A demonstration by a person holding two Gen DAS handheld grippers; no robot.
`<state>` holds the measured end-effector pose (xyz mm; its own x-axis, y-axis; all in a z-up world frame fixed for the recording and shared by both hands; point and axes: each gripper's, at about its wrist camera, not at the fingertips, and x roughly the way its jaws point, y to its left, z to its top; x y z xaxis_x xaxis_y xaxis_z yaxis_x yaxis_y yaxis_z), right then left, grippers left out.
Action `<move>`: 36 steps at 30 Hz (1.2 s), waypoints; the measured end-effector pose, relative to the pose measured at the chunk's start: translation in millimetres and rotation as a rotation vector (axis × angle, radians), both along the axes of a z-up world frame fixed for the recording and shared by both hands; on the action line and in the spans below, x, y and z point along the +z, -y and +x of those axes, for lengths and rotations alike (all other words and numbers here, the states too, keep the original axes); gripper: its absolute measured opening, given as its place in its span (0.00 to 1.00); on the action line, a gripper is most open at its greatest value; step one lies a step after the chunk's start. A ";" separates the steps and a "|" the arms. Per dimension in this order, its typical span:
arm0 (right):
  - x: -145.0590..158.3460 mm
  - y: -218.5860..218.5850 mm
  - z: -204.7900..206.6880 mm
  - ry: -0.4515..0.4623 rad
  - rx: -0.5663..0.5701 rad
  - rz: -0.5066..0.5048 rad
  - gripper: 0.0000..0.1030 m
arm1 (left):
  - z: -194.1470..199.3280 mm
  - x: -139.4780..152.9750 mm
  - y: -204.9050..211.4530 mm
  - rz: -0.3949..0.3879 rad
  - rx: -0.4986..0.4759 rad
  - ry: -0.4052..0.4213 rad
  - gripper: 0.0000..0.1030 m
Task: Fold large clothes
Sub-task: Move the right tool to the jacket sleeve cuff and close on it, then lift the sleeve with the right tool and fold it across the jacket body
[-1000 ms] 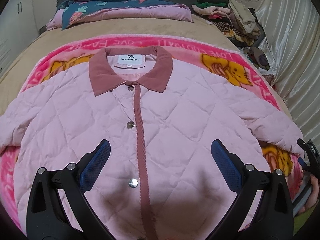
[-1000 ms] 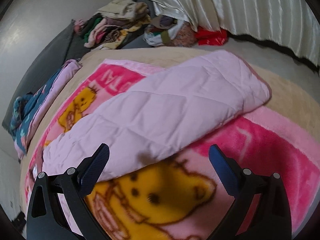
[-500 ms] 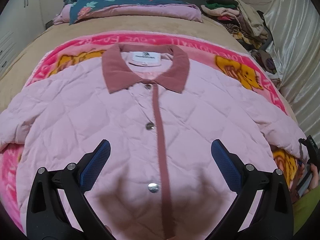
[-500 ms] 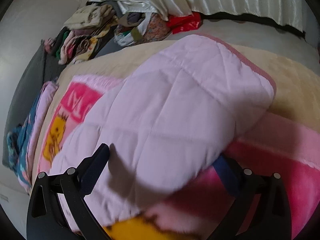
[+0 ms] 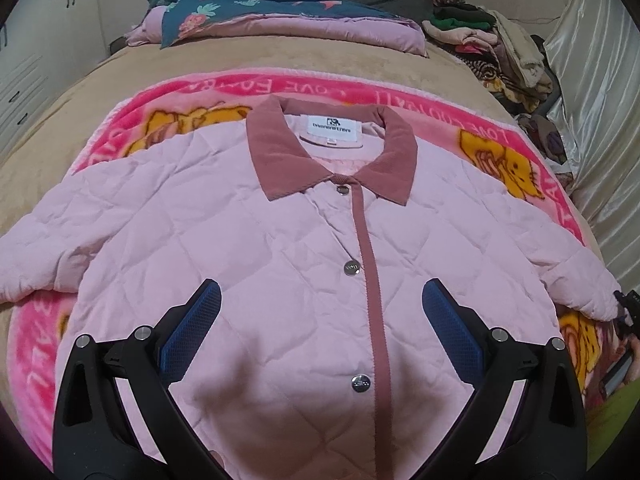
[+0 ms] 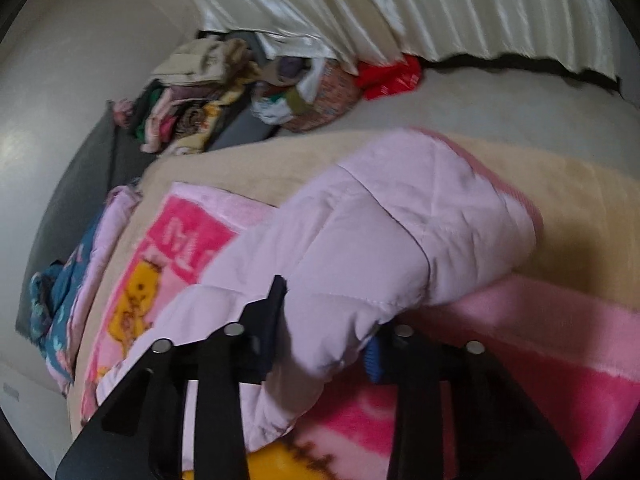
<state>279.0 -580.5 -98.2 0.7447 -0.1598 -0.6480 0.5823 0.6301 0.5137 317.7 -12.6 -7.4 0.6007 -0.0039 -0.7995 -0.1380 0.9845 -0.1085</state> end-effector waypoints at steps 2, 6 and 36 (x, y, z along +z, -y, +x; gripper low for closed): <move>14.1 -7.2 0.8 0.031 0.038 -0.034 0.25 | -0.2 1.6 -2.6 -0.003 0.003 0.001 0.92; 41.0 -30.4 3.2 0.069 0.108 -0.107 0.24 | -3.4 8.5 -11.2 -0.029 0.010 0.020 0.92; 174.8 -215.9 31.9 0.308 0.514 -0.329 0.19 | -32.7 45.4 -83.3 0.012 0.100 0.104 0.92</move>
<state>310.9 -364.6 76.6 0.9213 0.1111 -0.3725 0.0251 0.9393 0.3423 285.0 70.7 38.0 0.6773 0.0692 -0.7325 -0.2237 0.9678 -0.1154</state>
